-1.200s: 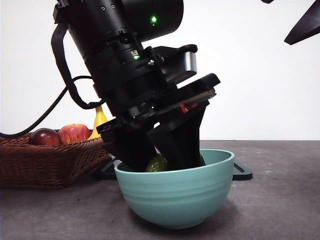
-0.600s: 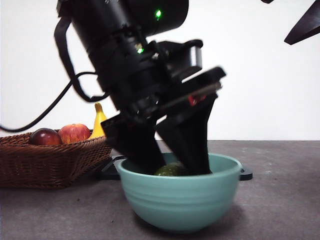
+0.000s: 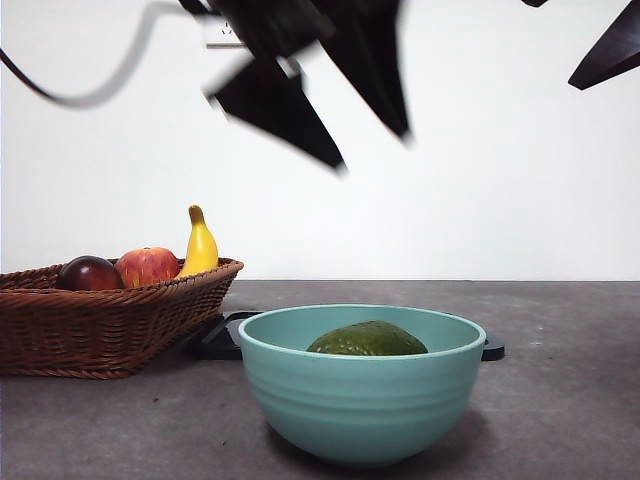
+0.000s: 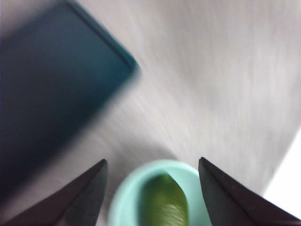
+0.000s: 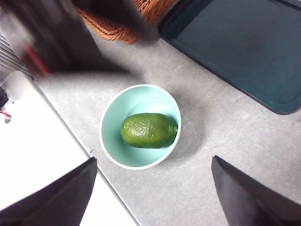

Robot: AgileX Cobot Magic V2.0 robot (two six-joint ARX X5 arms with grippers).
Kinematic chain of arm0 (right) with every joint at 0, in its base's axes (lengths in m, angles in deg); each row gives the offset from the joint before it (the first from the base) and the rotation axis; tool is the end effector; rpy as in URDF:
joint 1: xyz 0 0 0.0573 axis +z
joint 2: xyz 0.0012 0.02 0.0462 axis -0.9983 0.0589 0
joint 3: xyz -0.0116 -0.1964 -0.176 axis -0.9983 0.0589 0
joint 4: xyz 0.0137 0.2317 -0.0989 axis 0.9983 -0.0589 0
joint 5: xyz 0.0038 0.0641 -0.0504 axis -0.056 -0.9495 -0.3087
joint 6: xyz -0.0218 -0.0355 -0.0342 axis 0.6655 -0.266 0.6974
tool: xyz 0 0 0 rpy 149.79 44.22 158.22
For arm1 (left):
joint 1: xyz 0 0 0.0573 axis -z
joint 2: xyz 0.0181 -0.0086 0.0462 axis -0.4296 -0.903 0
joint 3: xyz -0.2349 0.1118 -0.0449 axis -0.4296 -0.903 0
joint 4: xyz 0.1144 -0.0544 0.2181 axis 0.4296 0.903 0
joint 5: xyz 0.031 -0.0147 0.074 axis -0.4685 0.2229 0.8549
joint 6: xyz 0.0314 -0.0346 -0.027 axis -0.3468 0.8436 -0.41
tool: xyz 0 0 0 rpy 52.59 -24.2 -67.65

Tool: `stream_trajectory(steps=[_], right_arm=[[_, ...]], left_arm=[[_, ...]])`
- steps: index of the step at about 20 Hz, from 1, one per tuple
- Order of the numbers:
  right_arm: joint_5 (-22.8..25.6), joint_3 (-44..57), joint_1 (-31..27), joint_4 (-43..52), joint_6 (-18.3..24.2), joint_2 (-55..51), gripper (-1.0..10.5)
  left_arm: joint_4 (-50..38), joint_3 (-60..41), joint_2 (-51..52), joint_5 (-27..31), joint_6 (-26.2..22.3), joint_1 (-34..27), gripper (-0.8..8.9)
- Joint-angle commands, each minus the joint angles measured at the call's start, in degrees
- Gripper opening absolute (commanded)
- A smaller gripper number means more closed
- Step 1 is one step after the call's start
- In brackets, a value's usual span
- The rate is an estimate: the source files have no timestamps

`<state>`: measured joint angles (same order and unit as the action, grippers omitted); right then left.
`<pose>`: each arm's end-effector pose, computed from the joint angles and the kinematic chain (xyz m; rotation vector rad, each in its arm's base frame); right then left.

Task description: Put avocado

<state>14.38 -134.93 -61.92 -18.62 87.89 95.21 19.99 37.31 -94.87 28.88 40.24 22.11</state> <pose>0.1425 0.0807 0.3154 -0.0089 0.8993 0.8848 0.2100 -0.2361 0.3069 0.1554 0.8539 -0.8694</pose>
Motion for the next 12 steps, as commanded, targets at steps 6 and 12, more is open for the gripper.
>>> stream_trajectory(steps=[6, 12], right_arm=[[0.02, -1.05, 0.33, 0.55, -0.42, 0.48, 3.9], [0.02, -1.05, 0.33, 1.36, -0.44, 0.50, 3.9]], left_arm=[[6.60, -0.70, 17.22, -0.04, -3.63, -12.57, 3.11], [10.49, -14.82, 31.58, -10.38, -5.51, -16.00, 3.11]])
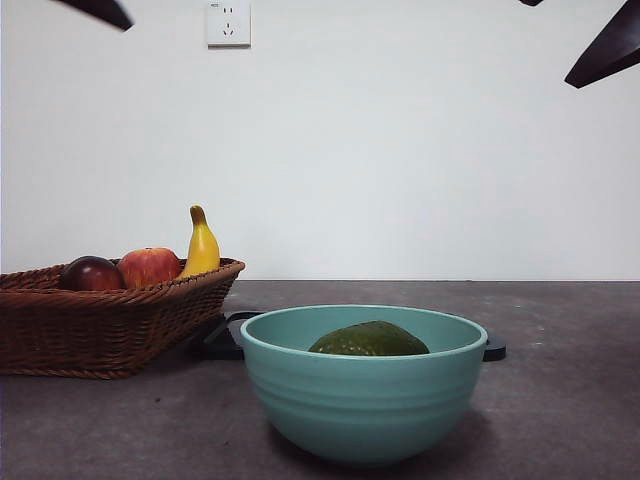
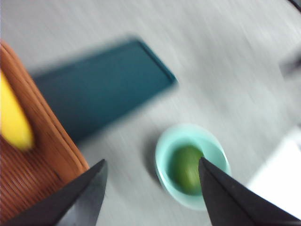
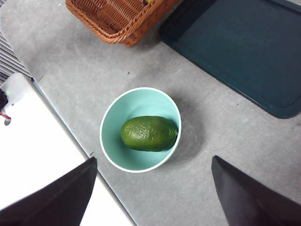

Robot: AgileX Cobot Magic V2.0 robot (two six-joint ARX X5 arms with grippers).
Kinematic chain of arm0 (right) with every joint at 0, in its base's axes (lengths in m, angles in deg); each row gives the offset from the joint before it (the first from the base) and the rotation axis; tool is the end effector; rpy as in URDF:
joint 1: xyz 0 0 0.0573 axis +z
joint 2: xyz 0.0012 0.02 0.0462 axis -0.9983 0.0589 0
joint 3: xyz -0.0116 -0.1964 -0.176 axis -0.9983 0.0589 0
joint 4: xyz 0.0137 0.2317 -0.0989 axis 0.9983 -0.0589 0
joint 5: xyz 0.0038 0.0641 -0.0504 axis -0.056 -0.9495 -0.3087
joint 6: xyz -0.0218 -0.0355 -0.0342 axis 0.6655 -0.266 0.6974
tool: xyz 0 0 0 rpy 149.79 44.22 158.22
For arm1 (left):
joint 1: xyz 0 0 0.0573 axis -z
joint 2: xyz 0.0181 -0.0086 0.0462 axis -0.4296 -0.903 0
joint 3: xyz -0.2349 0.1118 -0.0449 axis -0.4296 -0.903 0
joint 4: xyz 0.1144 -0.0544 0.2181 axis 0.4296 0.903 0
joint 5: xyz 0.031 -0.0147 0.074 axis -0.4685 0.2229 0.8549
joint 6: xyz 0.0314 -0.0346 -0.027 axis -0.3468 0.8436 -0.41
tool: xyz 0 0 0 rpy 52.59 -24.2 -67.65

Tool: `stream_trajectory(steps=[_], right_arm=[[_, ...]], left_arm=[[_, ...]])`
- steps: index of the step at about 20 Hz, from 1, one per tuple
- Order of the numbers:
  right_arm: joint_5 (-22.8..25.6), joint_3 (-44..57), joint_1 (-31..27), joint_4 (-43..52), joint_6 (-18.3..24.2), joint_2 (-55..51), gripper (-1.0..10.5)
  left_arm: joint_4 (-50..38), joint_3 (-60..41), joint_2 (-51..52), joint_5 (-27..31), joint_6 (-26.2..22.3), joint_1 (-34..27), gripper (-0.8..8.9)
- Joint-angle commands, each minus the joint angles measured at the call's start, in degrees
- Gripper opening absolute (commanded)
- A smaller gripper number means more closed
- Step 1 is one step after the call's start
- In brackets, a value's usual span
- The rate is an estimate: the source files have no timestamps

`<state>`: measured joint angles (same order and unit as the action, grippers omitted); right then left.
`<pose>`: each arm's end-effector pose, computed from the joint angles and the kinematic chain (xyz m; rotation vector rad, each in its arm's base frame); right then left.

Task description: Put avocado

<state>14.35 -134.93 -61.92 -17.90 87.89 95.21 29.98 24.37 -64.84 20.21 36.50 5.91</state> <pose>0.1433 0.0810 0.3161 -0.0092 0.8863 0.8868 0.1498 -0.1013 0.3433 0.0167 0.7297 -0.7926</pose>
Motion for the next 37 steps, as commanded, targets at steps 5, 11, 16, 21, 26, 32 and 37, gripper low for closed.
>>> stream_trajectory(steps=[5, 11, 16, 21, 26, 32, 37], right_arm=[[0.02, -1.05, 0.35, 0.72, -0.81, 1.97, 3.9], [1.64, -1.05, 2.78, 1.29, -0.83, 9.77, 3.9], [6.93, -1.05, 7.52, 7.02, -0.83, 19.30, 3.5], [11.23, -1.05, 10.86, 11.61, -0.90, 27.85, 3.3], [14.14, -1.05, 12.68, 15.04, -1.09, 33.38, 3.0], [14.23, -1.03, 13.07, 17.53, -1.11, 37.68, 1.7], [13.44, -1.03, 13.97, 18.12, -1.09, 37.94, 0.5]], left_arm=[[8.63, -8.09, 6.05, -9.55, -4.33, 0.24, 3.11], [11.17, -8.11, 6.10, -12.90, -5.66, 0.28, 3.11], [11.17, -8.11, 6.08, -12.90, -5.66, 0.28, 3.11], [11.17, -8.11, 6.08, -12.90, -5.66, 0.28, 3.11], [11.17, -8.11, 6.08, -12.90, -5.68, 0.28, 3.11], [11.15, -8.11, 6.08, -12.90, -5.81, 0.28, 3.11], [10.91, -8.11, 6.08, -12.90, -5.84, 0.28, 3.11]])
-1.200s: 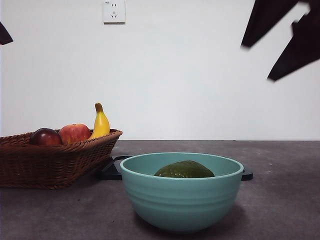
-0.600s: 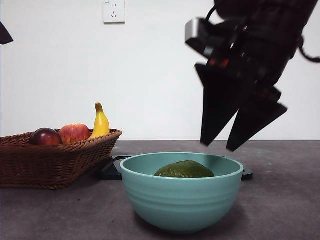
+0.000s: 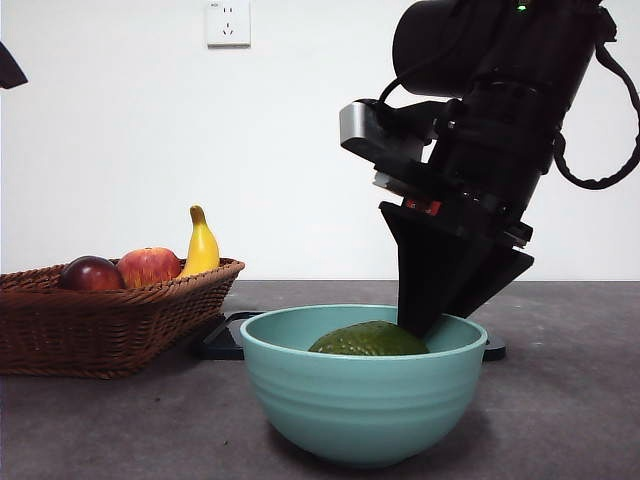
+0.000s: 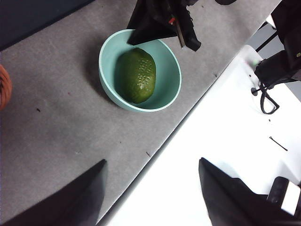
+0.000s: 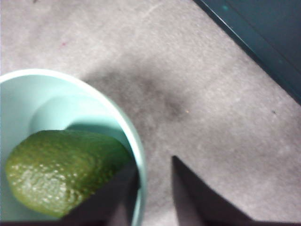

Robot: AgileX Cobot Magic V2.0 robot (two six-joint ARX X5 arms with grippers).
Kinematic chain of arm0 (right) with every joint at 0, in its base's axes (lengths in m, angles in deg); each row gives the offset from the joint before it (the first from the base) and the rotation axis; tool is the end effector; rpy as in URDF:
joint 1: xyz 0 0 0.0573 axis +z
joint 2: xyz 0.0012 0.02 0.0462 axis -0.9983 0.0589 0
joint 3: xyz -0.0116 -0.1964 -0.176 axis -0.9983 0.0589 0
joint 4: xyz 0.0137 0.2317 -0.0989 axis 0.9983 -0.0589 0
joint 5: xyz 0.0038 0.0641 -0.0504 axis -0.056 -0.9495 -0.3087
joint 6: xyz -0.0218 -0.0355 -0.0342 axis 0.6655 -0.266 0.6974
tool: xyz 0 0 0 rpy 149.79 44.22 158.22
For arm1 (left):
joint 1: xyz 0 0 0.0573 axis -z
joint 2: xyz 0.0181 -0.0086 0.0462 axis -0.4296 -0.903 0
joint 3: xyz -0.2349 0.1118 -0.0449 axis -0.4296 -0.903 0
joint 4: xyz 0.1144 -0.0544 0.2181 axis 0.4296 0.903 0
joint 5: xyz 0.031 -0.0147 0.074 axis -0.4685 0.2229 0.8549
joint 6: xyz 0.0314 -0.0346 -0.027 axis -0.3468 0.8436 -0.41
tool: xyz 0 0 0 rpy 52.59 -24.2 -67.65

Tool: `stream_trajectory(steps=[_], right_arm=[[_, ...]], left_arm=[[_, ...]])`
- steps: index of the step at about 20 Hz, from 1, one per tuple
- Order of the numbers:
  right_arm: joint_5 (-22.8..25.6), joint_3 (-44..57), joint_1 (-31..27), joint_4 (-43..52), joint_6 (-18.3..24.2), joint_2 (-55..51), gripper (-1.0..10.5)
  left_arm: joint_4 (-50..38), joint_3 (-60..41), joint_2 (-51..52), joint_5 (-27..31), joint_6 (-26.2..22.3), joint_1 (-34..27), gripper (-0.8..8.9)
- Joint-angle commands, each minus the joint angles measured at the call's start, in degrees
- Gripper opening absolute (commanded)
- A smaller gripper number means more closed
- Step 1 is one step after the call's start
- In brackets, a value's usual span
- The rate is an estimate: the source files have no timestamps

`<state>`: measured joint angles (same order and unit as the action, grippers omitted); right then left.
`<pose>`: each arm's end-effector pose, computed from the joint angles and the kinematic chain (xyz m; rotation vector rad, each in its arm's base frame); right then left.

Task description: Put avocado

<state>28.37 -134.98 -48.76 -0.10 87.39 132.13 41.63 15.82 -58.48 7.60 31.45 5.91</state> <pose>0.2262 0.1850 0.1907 -0.2827 1.2078 0.8192 0.1142 -0.0865 0.3022 0.0206 0.9625 -0.9997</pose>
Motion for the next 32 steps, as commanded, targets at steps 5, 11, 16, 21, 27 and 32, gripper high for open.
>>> stream_trajectory(steps=[5, 11, 16, 21, 27, 32], right_arm=[[-0.68, -0.98, 1.51, 0.33, -0.68, 1.03, 0.1], [-1.11, -4.44, 1.31, -0.92, -3.02, 0.15, 0.1], [-0.83, -12.87, -1.92, -2.01, -4.20, 0.35, 0.1], [-0.66, -23.74, -7.80, -2.97, -4.24, 6.54, 0.1], [-0.72, -35.52, -12.57, -3.87, -4.24, 19.91, 0.1], [-0.96, -35.95, -13.86, -1.77, -4.28, 25.40, 0.1]], left_arm=[[-0.74, 0.44, -0.28, -0.28, -0.83, 0.28, 3.11], [-0.74, 0.44, -0.28, -0.28, -0.83, 0.28, 3.11], [-0.74, 0.44, -0.28, -0.28, -0.83, 0.28, 3.11], [-0.70, 0.44, -0.28, -0.28, -1.03, 0.28, 3.11], [-0.70, 0.44, -0.28, -0.28, -1.40, 0.28, 3.11], [-0.70, 0.44, -0.28, -0.28, -1.42, 0.28, 3.11]])
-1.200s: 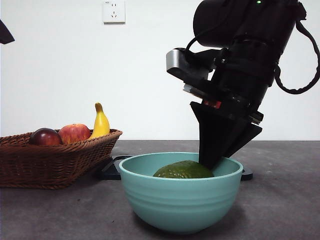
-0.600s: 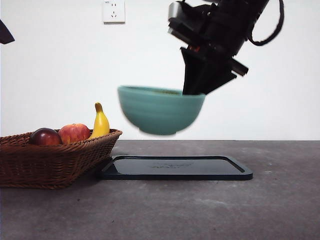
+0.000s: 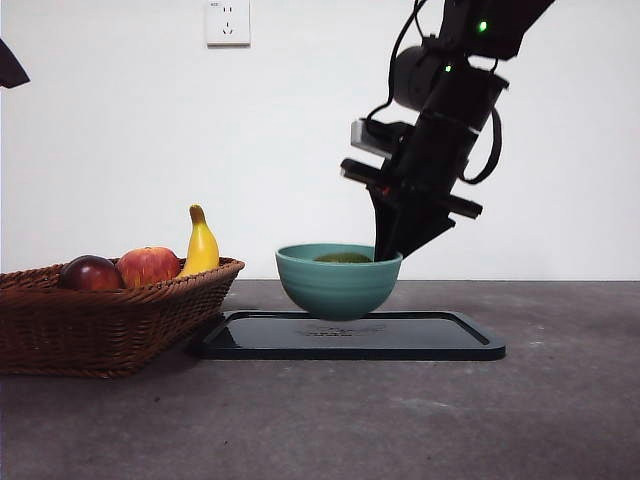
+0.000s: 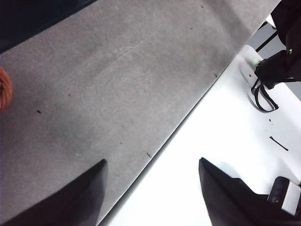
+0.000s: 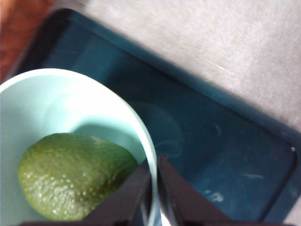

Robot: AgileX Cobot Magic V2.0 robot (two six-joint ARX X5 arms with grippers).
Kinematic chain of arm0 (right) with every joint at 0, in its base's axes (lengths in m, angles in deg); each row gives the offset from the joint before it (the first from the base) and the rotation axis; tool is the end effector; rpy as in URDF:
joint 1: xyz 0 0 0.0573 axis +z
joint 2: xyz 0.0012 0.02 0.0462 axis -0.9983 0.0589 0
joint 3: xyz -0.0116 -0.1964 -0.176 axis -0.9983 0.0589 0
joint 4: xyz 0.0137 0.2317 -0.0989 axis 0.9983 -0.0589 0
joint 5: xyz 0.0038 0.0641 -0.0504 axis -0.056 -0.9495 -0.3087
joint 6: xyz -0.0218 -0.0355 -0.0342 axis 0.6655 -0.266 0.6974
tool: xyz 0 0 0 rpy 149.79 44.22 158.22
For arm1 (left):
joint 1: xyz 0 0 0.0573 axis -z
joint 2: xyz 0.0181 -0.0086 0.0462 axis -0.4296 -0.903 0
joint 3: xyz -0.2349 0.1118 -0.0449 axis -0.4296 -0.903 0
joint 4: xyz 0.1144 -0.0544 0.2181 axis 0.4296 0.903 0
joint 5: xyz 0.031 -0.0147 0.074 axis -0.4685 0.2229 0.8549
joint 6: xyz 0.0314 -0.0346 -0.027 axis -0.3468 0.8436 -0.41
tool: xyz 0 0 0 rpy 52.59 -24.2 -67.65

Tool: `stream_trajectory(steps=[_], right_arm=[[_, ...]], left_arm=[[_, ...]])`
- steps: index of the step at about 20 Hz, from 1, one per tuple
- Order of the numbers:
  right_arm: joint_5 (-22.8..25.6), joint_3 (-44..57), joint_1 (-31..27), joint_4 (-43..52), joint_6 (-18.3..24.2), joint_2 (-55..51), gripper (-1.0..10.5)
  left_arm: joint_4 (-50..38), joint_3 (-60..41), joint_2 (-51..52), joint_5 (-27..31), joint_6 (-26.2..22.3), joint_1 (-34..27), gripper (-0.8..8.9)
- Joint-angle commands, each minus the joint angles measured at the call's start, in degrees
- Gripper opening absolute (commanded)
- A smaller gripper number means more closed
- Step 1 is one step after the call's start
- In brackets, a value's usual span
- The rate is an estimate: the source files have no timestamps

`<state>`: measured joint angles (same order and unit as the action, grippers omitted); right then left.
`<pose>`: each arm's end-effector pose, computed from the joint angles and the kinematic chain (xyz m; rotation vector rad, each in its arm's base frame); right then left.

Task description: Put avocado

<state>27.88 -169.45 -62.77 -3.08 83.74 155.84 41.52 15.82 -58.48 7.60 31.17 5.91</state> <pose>0.3830 0.1775 0.2190 -0.0611 1.0970 0.5952 0.1143 -0.0865 0.3023 0.0247 0.9580 -1.0024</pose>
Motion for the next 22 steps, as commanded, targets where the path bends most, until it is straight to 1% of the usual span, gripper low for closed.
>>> stream_trajectory(steps=[1, 10, 11, 12, 13, 14, 19, 22], right_arm=[[-0.42, -1.46, 0.00, 1.81, -0.63, 2.21, 0.1], [-0.44, -1.46, -0.33, 1.68, -1.40, 4.90, 0.2], [-0.42, -1.46, -0.33, 1.57, -1.64, 4.83, 0.5], [-0.42, -1.49, -0.33, 1.46, -2.43, 4.66, 1.3], [-0.44, -1.57, -0.35, 1.27, -2.67, 4.15, 1.8], [-0.39, -1.57, -0.37, 1.22, -2.71, 3.43, 2.0], [0.48, -1.95, -0.44, -0.83, -2.69, -4.76, 2.0], [0.22, -1.95, -0.15, -7.21, -2.19, -12.57, 2.0]], left_arm=[[-0.59, 0.46, -0.28, -0.28, -1.14, 0.28, 3.11], [-0.28, 0.44, -0.28, -0.28, -1.14, 0.28, 3.11], [-0.28, 0.44, -0.28, -0.28, -1.14, 0.28, 3.11], [-0.28, 0.44, -0.28, -0.28, -1.14, 0.28, 3.11], [-0.31, 0.44, -0.28, -0.28, -1.14, 0.28, 3.11], [-0.31, 0.46, -0.28, -0.28, -1.14, 0.28, 3.11], [-0.31, 0.44, -0.28, -0.28, -1.14, 0.28, 3.11], [-0.70, 0.44, -0.28, -0.28, -1.14, 0.26, 3.11]])
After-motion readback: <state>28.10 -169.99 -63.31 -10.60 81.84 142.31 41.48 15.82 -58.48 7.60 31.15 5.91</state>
